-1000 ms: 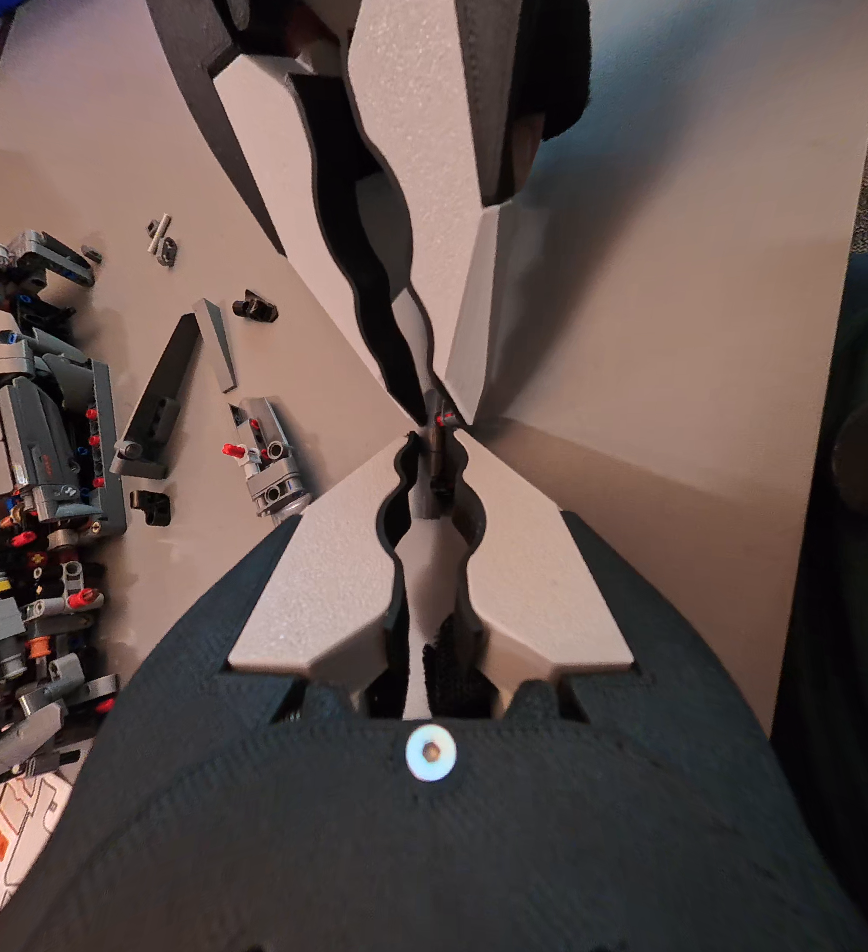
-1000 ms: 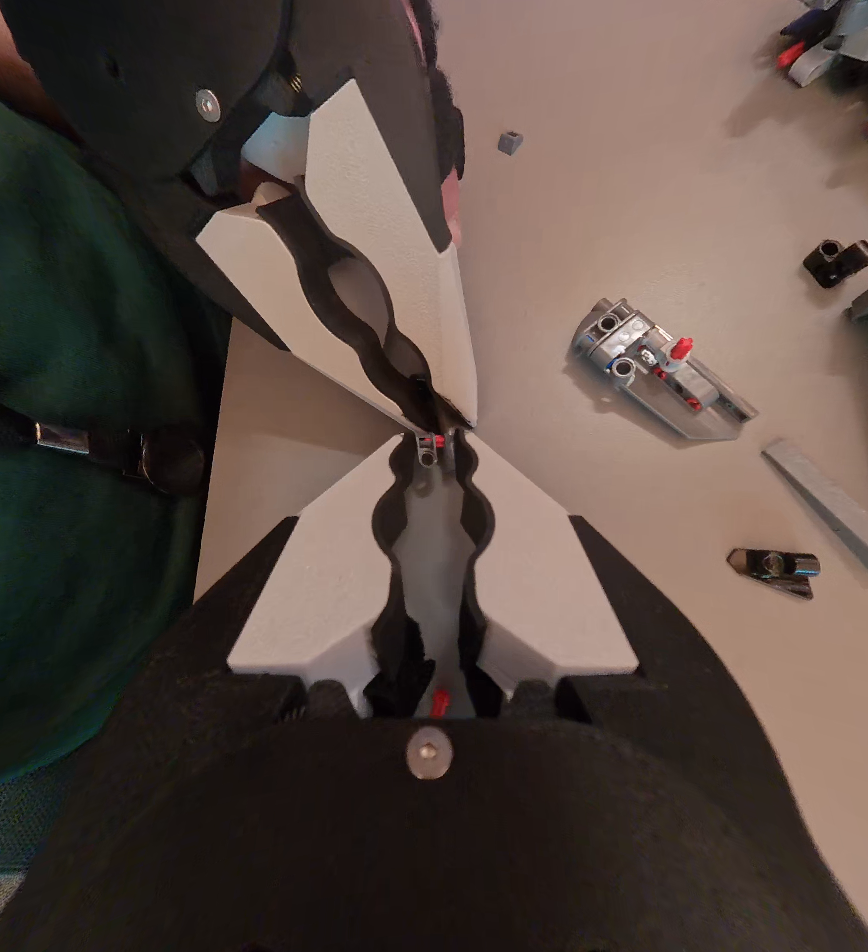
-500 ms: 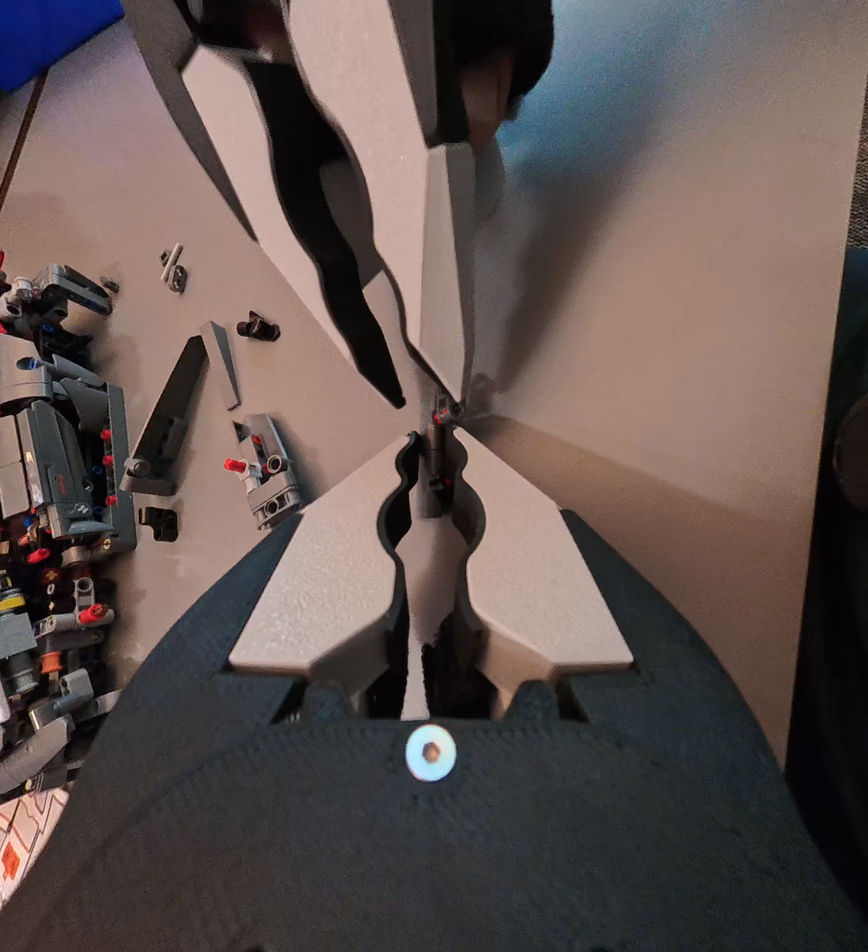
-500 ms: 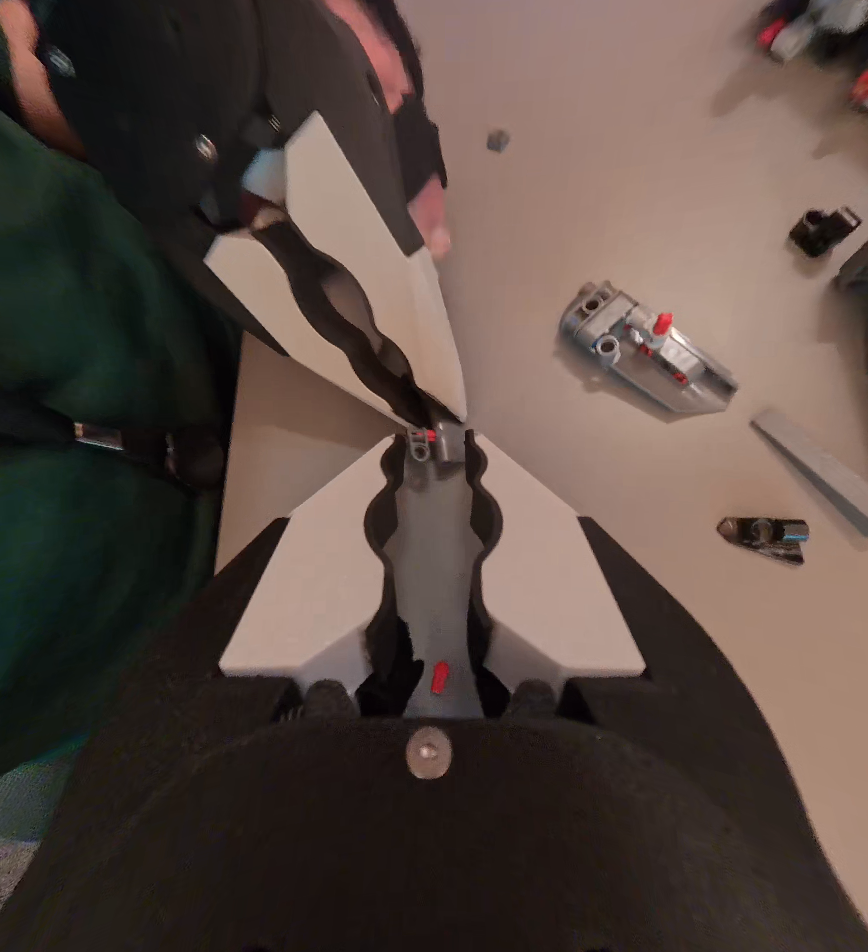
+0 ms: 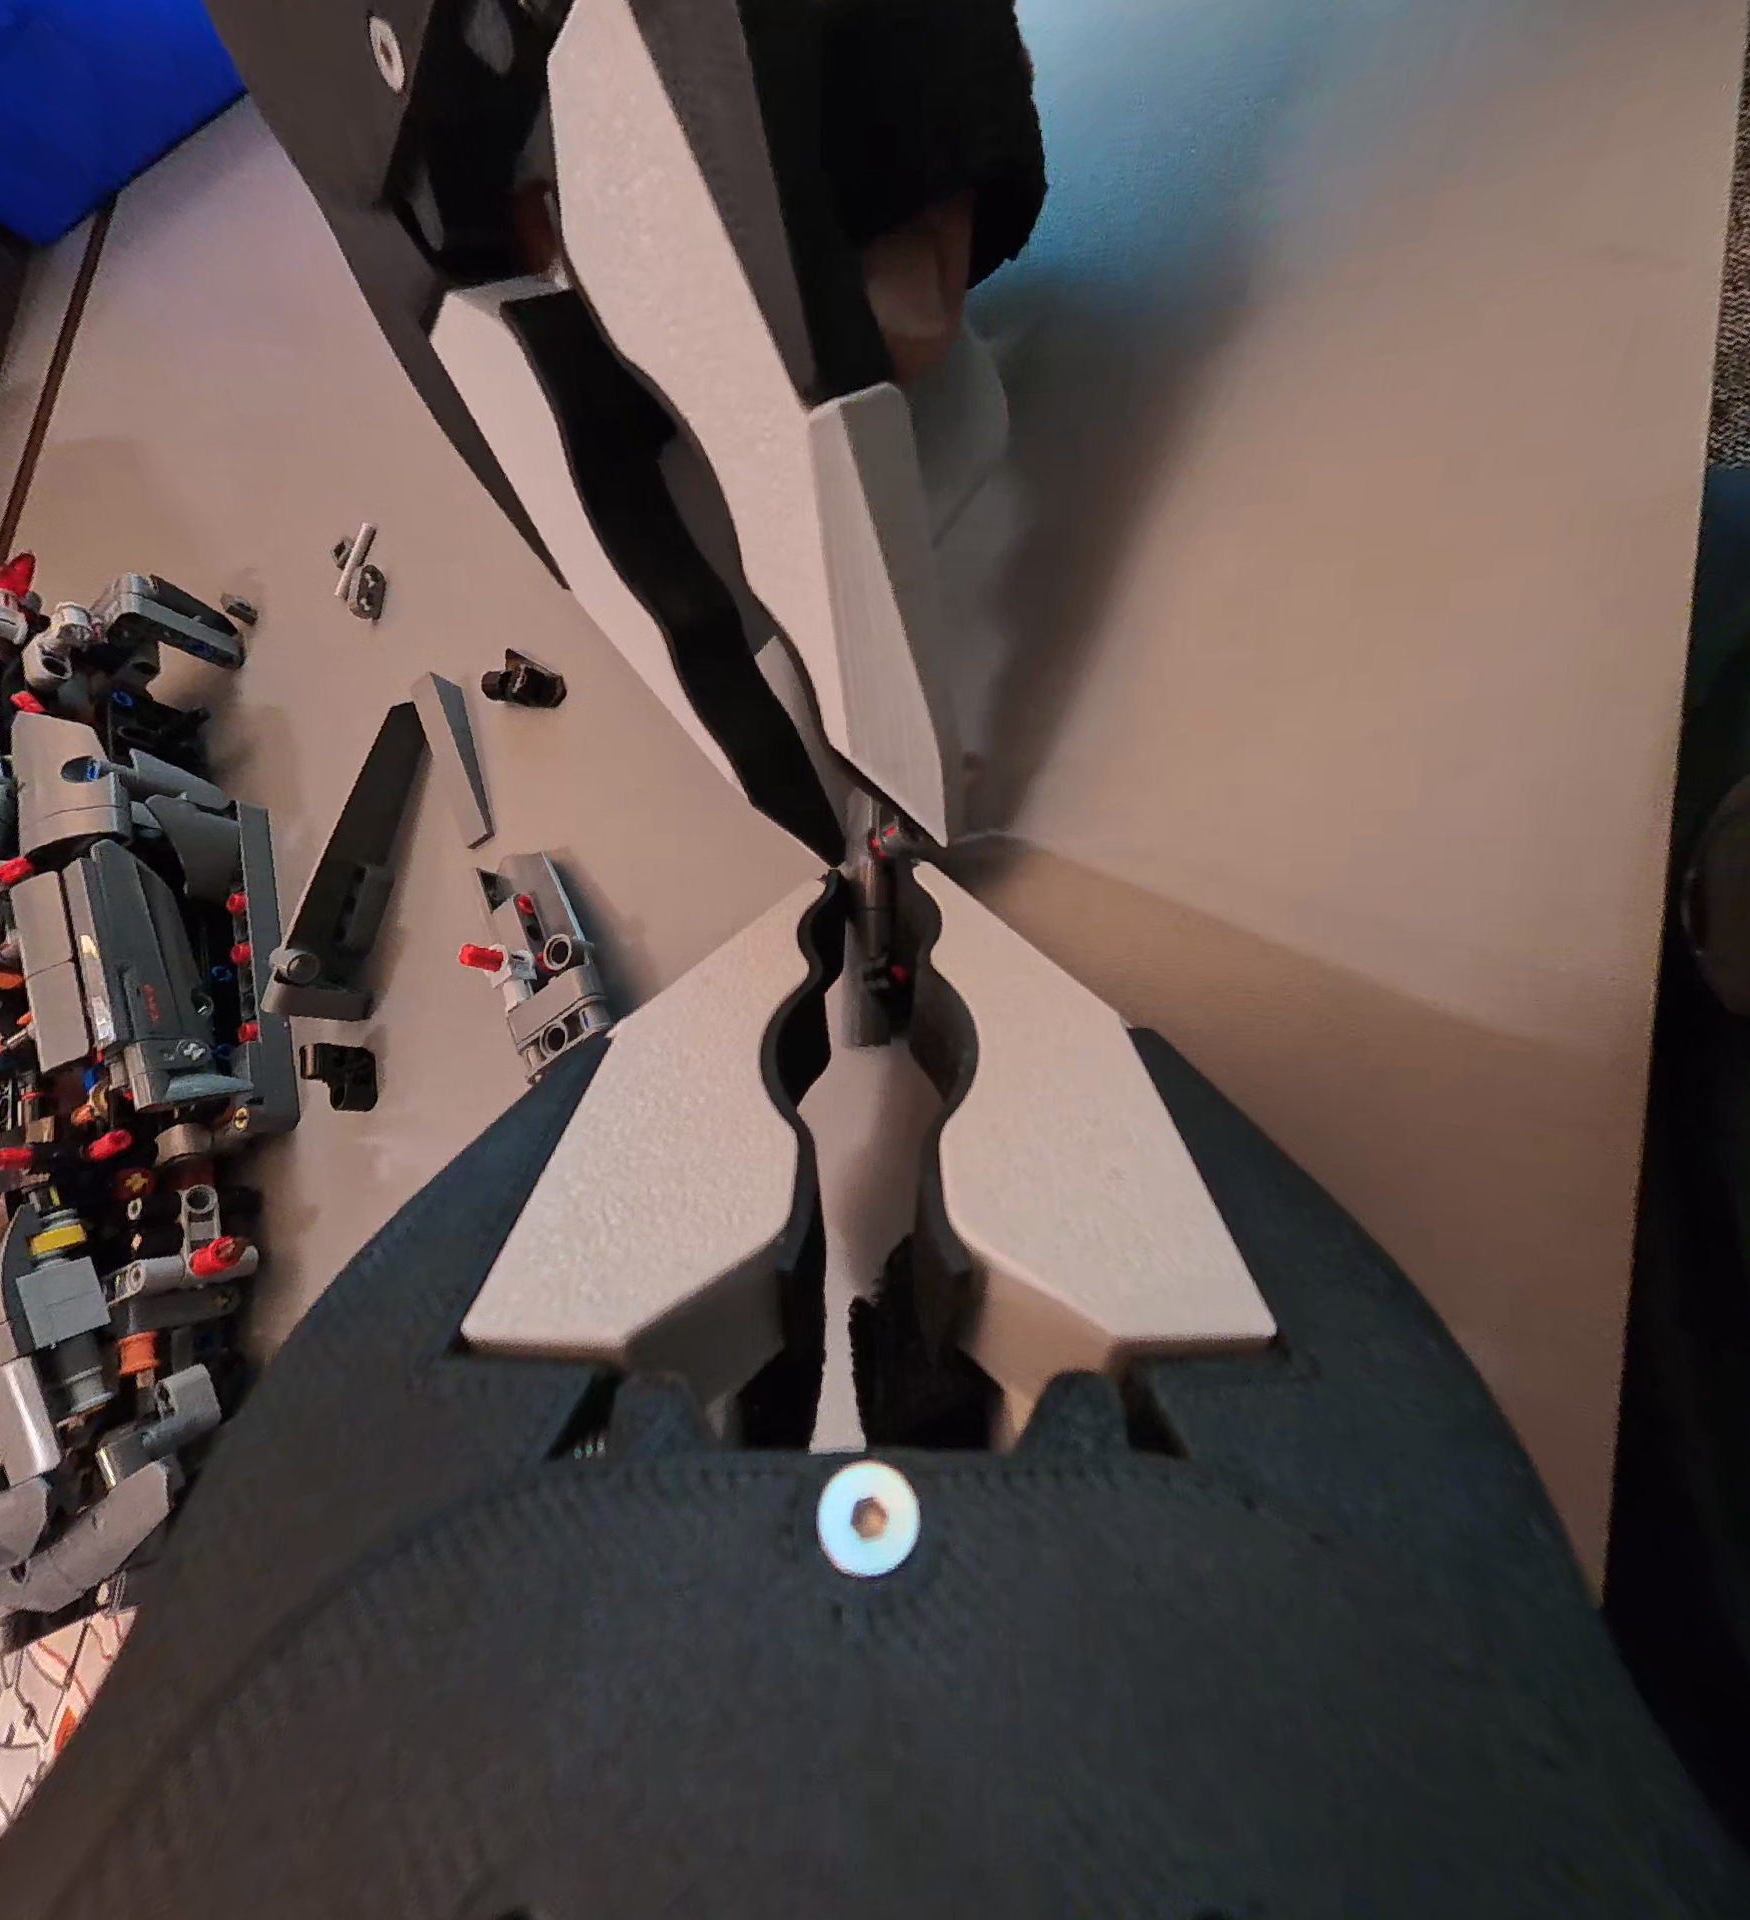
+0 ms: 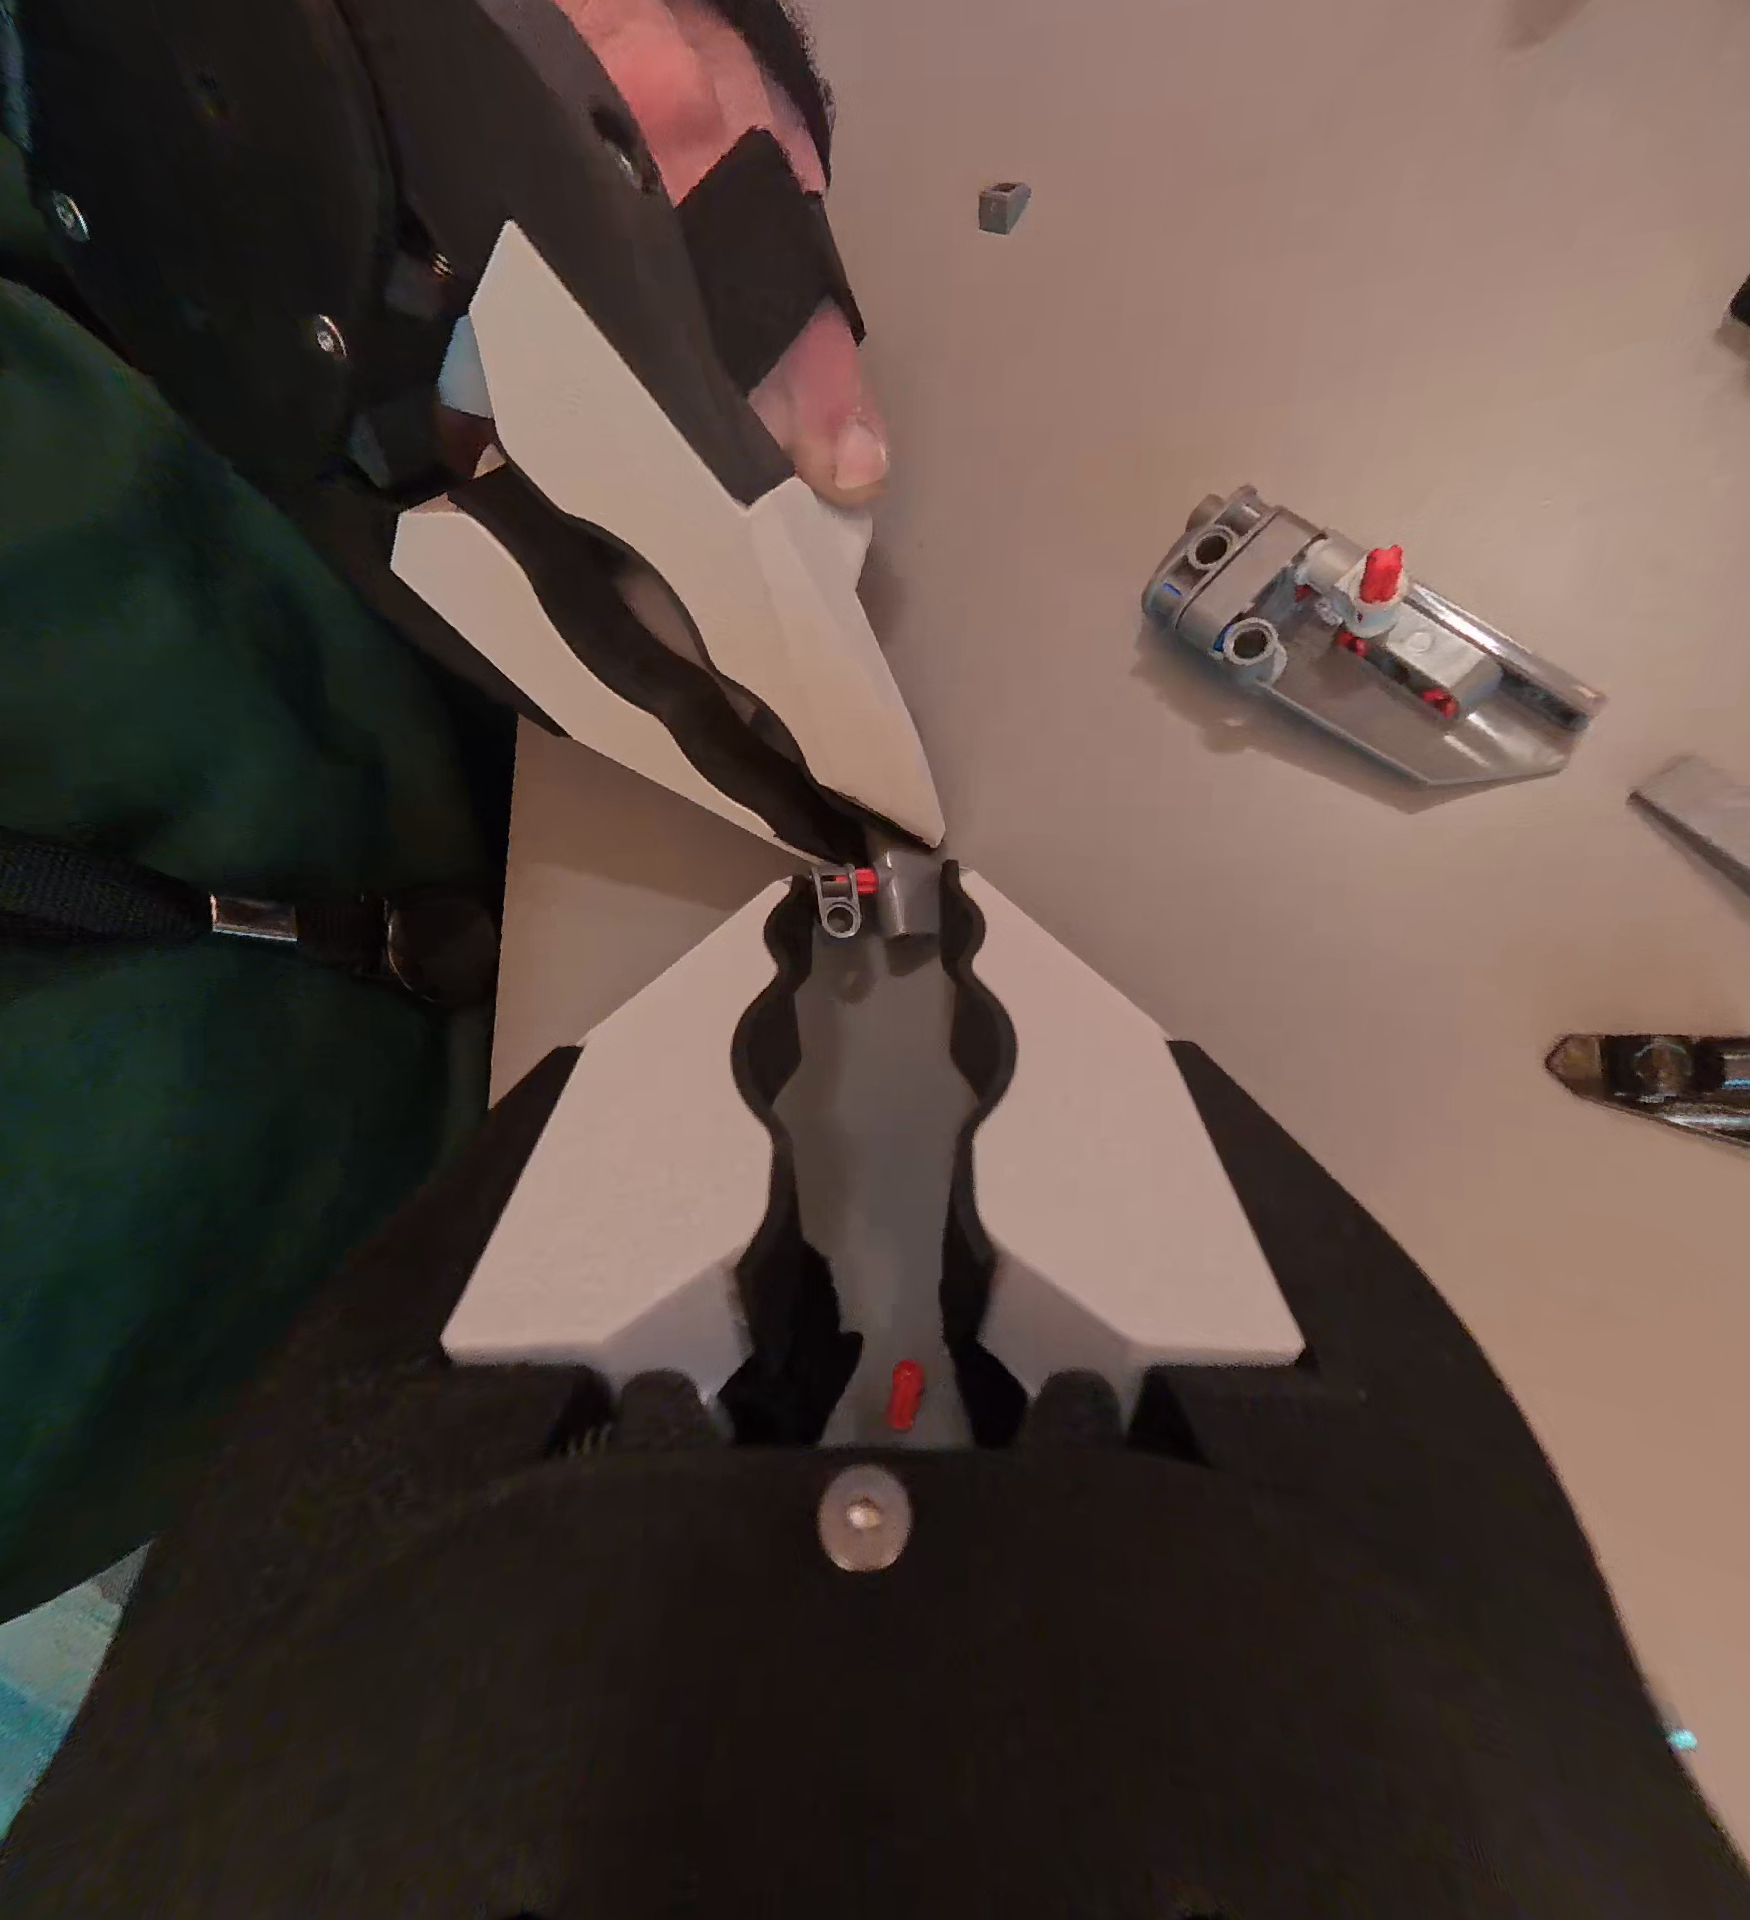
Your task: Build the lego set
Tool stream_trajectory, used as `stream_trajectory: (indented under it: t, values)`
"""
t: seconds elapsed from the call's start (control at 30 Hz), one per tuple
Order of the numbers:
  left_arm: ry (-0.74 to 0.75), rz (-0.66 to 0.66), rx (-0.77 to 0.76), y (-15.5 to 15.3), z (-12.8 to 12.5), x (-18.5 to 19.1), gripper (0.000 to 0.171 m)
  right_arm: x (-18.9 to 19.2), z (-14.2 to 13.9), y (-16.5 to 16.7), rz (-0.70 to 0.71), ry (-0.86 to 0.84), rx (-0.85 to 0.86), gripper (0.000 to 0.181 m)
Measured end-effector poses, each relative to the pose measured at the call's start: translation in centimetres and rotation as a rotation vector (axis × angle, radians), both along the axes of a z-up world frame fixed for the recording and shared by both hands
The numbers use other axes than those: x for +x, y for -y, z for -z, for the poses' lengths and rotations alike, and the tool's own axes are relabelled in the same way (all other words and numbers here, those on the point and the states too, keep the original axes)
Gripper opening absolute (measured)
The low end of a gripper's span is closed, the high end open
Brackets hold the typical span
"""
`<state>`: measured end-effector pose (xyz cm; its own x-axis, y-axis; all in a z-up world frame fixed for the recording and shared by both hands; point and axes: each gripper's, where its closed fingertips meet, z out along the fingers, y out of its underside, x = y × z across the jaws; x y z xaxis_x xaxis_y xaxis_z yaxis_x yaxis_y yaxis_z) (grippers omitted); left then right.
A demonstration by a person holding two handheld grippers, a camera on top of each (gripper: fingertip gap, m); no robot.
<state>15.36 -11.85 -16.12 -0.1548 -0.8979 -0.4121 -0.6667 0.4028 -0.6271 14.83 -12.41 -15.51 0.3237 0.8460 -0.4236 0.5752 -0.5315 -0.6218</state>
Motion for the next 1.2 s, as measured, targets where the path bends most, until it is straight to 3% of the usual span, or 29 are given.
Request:
stream_trajectory:
  t: [1.2]
  values:
    - [0.022,0.038,0.139,0.06,-0.1,0.16,0.005,-0.08,-0.44,0.07,0.042,-0.101,-0.325,0.022]
